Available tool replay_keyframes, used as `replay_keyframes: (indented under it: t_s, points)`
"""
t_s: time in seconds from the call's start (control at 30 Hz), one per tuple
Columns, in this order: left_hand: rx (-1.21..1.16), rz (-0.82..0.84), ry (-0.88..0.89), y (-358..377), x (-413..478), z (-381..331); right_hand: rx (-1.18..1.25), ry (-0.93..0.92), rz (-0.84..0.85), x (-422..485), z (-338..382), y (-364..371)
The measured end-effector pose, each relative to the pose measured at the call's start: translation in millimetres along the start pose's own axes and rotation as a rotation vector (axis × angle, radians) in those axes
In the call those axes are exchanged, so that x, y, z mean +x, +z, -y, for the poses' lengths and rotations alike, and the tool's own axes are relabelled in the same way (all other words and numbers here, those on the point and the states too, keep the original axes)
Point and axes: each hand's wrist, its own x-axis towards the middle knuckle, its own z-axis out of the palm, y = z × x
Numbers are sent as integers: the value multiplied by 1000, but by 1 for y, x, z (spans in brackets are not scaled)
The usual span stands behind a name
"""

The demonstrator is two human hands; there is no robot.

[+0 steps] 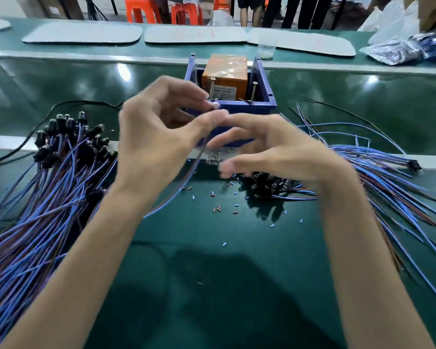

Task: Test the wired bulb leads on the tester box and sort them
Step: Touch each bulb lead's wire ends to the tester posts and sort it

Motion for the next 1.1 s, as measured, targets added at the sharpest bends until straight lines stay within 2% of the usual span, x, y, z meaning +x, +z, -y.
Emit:
replay_keyframes:
  t_s: [0.03,0.1,0.23,0.33,0.4,0.47,0.53,0.67,0.73,0.8,0.87,1.03,1.1]
  points:
    - [-77,47,-39,3,-2,0,47,-57,29,5,1,11]
    - [-195,77,-102,7,-4,0,138,-119,-18,12,1,23]
    - [-356,-18,-151,8,-5,-3,261,-134,-272,14,0,14]
    - [-357,255,-495,16,-6,-4,235,-193,-348,10,-1,3]
    - [-470,345,-790,25,-7,2,167,-210,-276,5,0,-2]
    - [-735,250,-1012,31,-6,10,68,-214,-168,-1,1,-6]
    - [-975,38,-1115,31,-4,17,23,-185,-89,-6,0,-9]
    - [-1136,-426,-1087,22,4,31,43,-138,-100,-14,-1,-21]
    - [-1170,-518,-1016,16,8,34,34,-106,-156,-17,-2,-29]
    - [-1155,-530,-936,10,12,35,52,-85,-233,-19,-5,-38]
    - [-1072,-457,-877,8,12,34,113,-68,-315,-20,-7,-42]
    - [-710,-8,-802,27,2,28,123,-12,-596,-2,-9,-32]
    - [-648,161,-799,35,-3,27,97,8,-585,6,-9,-23]
